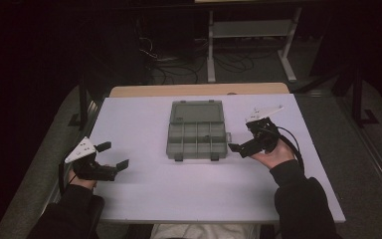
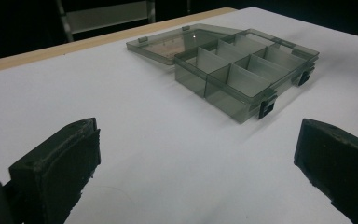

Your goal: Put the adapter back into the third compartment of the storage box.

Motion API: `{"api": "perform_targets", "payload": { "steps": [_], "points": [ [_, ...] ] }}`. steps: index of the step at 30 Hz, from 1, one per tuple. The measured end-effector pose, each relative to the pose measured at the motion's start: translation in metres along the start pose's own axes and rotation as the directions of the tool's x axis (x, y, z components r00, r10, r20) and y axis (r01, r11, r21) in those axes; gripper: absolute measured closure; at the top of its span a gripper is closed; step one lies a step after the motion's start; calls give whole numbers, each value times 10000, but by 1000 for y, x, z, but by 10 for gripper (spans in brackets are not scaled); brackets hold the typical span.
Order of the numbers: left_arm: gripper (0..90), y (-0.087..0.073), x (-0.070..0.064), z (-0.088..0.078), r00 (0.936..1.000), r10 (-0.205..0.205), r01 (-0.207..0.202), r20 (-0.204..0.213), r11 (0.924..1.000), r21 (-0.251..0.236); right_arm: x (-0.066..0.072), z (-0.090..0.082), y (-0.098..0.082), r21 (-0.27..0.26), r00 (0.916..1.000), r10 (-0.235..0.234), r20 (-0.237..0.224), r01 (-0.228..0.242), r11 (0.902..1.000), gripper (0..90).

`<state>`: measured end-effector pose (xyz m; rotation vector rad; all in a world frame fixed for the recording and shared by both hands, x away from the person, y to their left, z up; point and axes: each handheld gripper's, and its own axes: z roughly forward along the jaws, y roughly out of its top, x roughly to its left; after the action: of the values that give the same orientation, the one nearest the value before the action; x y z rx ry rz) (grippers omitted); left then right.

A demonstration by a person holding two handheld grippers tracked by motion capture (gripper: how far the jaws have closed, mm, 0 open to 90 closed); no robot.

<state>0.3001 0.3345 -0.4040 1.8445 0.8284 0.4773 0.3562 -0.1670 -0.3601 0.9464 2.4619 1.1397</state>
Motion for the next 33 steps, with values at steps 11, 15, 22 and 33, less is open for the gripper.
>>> {"api": "perform_targets", "payload": {
  "steps": [11,15,22,33],
  "points": [
    [0,0,0,-1,10000,-37,37,-8,10000,-33,5,-9,-14,-303,9998,188,-91,-191,9994,0],
    [0,0,0,-1,10000,-23,23,5,10000,-39,5,-11,-21,-356,9995,299,30,-298,9989,0],
    [0,0,0,-1,10000,-36,36,47,10000,-88,1,-16,-39,-434,9976,663,176,-655,9969,0],
    [0,0,0,-1,10000,-2,3,65,9999,-106,-3,-29,-65,-845,9917,1197,480,-1154,9897,0]
  ]
}}
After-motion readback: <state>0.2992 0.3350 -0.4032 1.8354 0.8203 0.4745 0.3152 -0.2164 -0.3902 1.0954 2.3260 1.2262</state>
